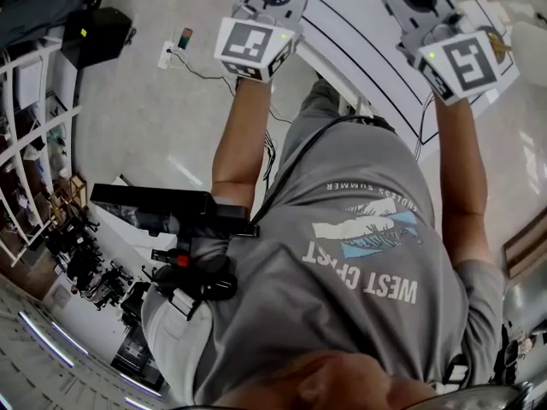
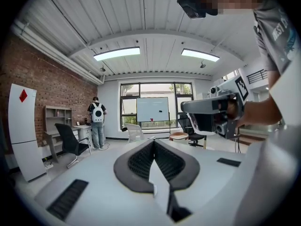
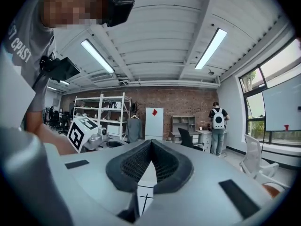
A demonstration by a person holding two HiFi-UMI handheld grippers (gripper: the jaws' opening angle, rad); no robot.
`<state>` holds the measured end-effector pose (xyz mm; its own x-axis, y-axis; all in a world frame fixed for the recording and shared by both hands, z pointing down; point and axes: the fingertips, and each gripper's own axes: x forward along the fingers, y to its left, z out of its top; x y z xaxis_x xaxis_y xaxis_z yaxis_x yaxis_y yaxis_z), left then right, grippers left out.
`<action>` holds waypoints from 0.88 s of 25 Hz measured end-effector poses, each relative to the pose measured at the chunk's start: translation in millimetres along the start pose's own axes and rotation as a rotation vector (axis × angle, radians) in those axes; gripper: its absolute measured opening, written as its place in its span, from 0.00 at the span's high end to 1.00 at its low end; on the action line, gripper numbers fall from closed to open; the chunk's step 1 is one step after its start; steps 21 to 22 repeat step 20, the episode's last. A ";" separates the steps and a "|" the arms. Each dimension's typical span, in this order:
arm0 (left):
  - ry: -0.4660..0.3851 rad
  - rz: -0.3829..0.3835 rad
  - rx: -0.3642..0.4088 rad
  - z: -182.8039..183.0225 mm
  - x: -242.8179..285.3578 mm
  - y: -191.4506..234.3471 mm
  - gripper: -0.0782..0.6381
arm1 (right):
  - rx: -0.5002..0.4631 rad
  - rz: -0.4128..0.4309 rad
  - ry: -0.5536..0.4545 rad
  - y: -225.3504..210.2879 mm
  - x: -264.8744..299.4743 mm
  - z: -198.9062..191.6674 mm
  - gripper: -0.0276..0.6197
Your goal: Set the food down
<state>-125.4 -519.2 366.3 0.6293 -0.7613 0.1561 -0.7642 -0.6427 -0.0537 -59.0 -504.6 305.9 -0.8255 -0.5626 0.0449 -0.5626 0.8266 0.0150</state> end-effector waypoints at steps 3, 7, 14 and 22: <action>-0.012 0.008 0.018 10.4 -10.2 -2.0 0.88 | -0.023 -0.013 -0.025 11.1 -11.9 25.6 0.95; -0.023 0.025 0.028 9.9 -27.5 24.0 0.88 | -0.060 -0.018 -0.009 23.3 6.3 31.3 0.95; -0.046 0.034 0.055 42.5 -24.4 -68.4 0.88 | -0.077 -0.032 -0.014 26.3 -100.9 53.6 0.95; -0.056 0.027 0.068 94.9 -24.7 -127.1 0.88 | -0.101 -0.039 -0.014 28.3 -166.7 103.6 0.95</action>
